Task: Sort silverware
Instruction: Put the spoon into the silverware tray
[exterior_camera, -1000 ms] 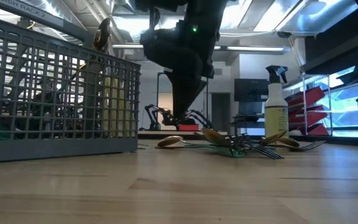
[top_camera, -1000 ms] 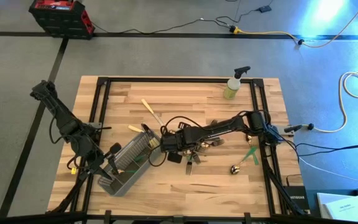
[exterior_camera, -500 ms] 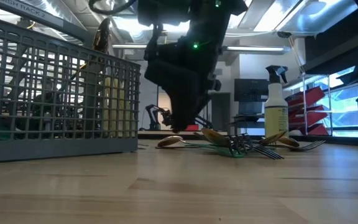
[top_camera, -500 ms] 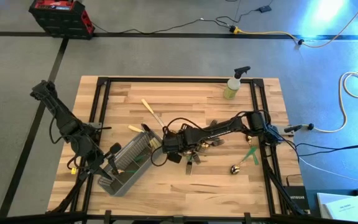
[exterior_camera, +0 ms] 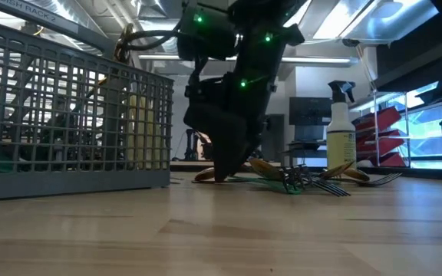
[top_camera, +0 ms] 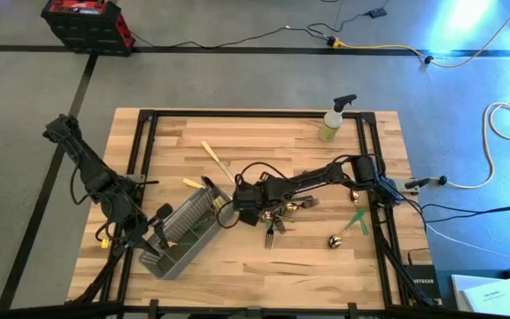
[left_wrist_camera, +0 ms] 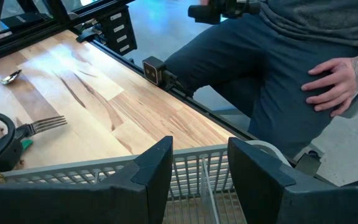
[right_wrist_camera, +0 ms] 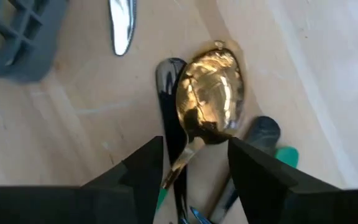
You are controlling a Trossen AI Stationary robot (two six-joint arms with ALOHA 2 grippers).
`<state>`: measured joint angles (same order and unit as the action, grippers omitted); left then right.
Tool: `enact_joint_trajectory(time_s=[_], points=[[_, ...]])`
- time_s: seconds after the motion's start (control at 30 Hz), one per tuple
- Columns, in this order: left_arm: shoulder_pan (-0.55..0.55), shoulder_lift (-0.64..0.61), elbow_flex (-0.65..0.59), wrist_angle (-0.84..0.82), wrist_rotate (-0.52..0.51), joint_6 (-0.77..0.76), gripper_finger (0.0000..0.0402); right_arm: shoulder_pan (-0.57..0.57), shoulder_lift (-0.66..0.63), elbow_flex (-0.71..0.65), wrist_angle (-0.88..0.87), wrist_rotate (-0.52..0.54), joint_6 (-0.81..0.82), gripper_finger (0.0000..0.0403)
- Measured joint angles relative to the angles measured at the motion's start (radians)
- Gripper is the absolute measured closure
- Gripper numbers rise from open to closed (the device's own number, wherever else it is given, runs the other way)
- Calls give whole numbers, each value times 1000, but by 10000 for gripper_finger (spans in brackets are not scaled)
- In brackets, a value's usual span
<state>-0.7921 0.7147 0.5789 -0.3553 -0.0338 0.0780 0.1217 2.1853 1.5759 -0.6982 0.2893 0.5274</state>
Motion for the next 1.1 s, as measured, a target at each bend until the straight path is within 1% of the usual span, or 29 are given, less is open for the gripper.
enact_joint_trajectory(time_s=[0.13,0.33,0.47,0.57,0.67,0.87,1.1], points=[[0,0,0,0,0,0,261,-6,-4,-36,58,-21,0,280],[0,0,0,0,0,0,261,-3,-4,-38,66,-29,-8,340],[0,0,0,0,0,0,261,-4,-2,-21,50,-47,-30,375],[0,0,0,0,0,0,261,-5,-1,5,18,-51,-36,393],[0,0,0,0,0,0,261,-5,-1,23,2,-56,-46,401],[0,0,0,0,0,0,261,-5,-25,65,-39,-57,-62,402],[0,0,0,0,0,0,261,-3,-103,67,-76,-26,-62,403]])
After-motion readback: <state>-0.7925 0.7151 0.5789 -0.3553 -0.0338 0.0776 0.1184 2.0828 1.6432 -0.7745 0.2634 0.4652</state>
